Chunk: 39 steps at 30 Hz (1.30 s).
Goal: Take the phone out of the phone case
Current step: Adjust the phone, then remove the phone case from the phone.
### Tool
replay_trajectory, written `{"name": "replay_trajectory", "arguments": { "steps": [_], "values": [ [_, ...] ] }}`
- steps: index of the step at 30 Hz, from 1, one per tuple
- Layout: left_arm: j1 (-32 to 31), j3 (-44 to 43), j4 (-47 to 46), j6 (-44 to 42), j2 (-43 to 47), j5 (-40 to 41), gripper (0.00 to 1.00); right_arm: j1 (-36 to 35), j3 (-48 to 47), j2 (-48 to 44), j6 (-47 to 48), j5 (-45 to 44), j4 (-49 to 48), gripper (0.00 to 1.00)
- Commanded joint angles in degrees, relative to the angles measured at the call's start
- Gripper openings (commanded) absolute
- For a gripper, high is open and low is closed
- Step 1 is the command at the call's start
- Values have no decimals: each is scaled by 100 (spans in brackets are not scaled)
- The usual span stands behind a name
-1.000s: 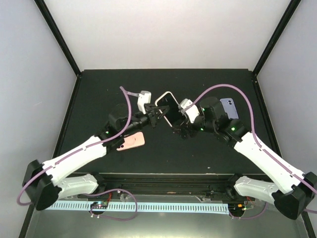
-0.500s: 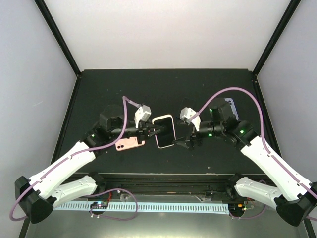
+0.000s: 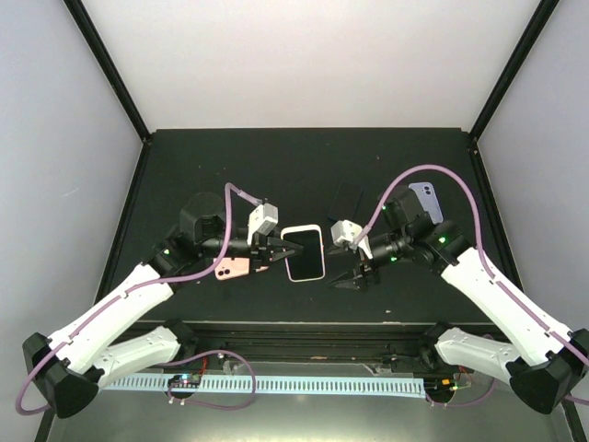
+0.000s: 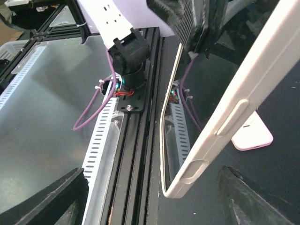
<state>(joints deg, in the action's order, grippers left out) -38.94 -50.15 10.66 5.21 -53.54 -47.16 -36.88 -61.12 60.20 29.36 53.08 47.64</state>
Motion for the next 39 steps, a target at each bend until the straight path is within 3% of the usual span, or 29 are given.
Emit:
{"name": "replay_trajectory", "arguments": {
  "steps": [1, 5, 19, 26, 33, 39],
  "values": [
    [175, 39, -603, -79, 184, -508, 2, 10, -49, 149, 862, 217, 274, 73],
    [448, 321, -1272, 452, 171, -1027, 2, -34, -111, 276, 1083, 186, 262, 64],
    [706, 500, -2103, 1313, -88, -1844, 2, -319, 133, 229, 1163, 5, -9, 41],
    [714, 497, -2133, 1399, -190, -1938, 2, -354, 257, 137, 1268, -53, 4, 37],
    [713, 482, -2135, 1445, -255, -2024, 2, -362, 294, 80, 1300, -62, 44, 27],
    [712, 480, -2145, 1472, -297, -2077, 2, -355, 257, 99, 1183, 14, -7, 26]
  ]
}}
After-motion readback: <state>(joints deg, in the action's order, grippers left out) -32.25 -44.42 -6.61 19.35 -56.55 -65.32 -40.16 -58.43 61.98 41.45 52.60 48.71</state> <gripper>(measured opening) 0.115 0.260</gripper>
